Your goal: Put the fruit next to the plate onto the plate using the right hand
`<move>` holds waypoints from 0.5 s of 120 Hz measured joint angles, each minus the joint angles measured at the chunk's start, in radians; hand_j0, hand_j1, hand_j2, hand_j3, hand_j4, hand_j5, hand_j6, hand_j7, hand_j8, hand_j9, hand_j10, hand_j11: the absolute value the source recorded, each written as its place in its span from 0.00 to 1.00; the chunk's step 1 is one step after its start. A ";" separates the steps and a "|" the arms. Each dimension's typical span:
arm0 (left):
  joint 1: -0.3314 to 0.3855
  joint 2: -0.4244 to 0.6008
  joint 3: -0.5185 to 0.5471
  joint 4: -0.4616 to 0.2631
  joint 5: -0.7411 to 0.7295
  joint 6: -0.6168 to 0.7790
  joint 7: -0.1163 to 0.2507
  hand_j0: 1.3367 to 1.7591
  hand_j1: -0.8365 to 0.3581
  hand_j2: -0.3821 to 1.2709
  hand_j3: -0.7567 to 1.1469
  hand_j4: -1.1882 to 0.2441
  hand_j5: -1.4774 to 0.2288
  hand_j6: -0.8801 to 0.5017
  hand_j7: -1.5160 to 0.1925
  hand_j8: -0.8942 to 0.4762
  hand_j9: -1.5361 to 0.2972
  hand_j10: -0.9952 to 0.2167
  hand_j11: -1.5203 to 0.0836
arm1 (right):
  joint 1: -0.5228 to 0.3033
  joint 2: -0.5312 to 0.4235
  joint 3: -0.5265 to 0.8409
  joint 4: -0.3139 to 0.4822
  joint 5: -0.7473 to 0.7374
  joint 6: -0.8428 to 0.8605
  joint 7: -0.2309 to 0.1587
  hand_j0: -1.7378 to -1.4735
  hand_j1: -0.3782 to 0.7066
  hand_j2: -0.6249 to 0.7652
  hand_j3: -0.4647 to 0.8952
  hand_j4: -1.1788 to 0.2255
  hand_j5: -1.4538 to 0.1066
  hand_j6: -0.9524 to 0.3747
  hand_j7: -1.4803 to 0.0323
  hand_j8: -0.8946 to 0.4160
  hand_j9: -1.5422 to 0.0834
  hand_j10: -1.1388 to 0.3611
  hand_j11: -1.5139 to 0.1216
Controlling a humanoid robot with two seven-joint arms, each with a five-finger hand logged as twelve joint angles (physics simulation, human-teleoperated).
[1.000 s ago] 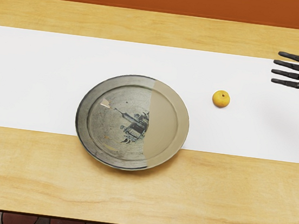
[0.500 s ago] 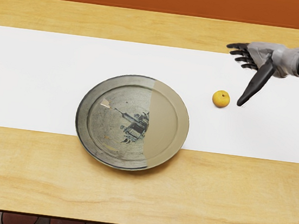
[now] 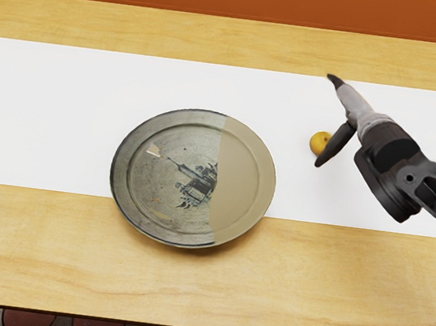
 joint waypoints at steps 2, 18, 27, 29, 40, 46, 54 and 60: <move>0.000 0.000 0.000 0.000 0.000 0.000 0.000 0.76 0.97 0.23 0.40 0.82 0.85 0.62 0.87 0.64 0.83 0.81 0.93 | -0.001 0.012 -0.001 -0.019 -0.001 -0.003 0.000 0.30 0.03 0.45 0.34 0.84 0.93 0.72 0.98 0.68 0.95 0.76 0.93; 0.000 0.000 0.001 0.000 0.000 0.000 0.000 0.76 0.97 0.23 0.40 0.82 0.85 0.62 0.87 0.64 0.83 0.81 0.93 | -0.003 0.095 -0.007 -0.148 -0.008 -0.017 0.000 0.30 0.03 0.45 0.34 0.84 0.93 0.72 0.98 0.68 0.95 0.76 0.93; 0.000 0.000 0.001 0.000 0.000 0.000 0.000 0.76 0.97 0.23 0.40 0.82 0.85 0.62 0.87 0.64 0.83 0.81 0.93 | -0.005 0.124 -0.008 -0.206 -0.010 -0.022 0.000 0.30 0.03 0.45 0.34 0.84 0.93 0.72 0.98 0.68 0.95 0.76 0.93; 0.000 0.000 0.001 0.000 0.000 0.000 0.000 0.76 0.97 0.23 0.40 0.82 0.85 0.62 0.87 0.64 0.83 0.81 0.93 | -0.005 0.130 -0.008 -0.217 -0.010 -0.023 0.000 0.30 0.03 0.45 0.34 0.84 0.93 0.72 0.98 0.68 0.95 0.76 0.93; 0.000 0.000 0.001 0.000 0.000 0.000 0.000 0.76 0.97 0.23 0.40 0.82 0.85 0.62 0.87 0.64 0.83 0.81 0.93 | -0.002 0.165 -0.008 -0.261 -0.011 -0.026 0.000 0.30 0.06 0.45 0.34 0.82 0.91 0.70 0.96 0.66 0.93 0.74 0.90; 0.000 0.000 0.001 0.000 0.000 0.000 0.000 0.76 0.97 0.23 0.40 0.82 0.85 0.62 0.87 0.64 0.83 0.81 0.93 | -0.002 0.175 -0.008 -0.274 -0.010 -0.027 0.000 0.30 0.08 0.44 0.34 0.80 0.89 0.68 0.93 0.64 0.91 0.72 0.88; 0.000 0.000 0.001 0.000 0.000 0.000 0.000 0.76 0.97 0.23 0.40 0.82 0.85 0.62 0.87 0.64 0.83 0.81 0.93 | -0.003 0.183 -0.007 -0.291 -0.009 -0.028 0.000 0.30 0.13 0.44 0.34 0.77 0.85 0.65 0.90 0.61 0.87 0.70 0.85; 0.000 0.000 0.001 0.000 0.000 0.000 0.000 0.76 0.97 0.23 0.40 0.82 0.85 0.62 0.87 0.64 0.83 0.81 0.93 | -0.004 0.186 -0.007 -0.300 -0.009 -0.028 0.000 0.30 0.16 0.43 0.34 0.75 0.83 0.62 0.87 0.59 0.85 0.68 0.83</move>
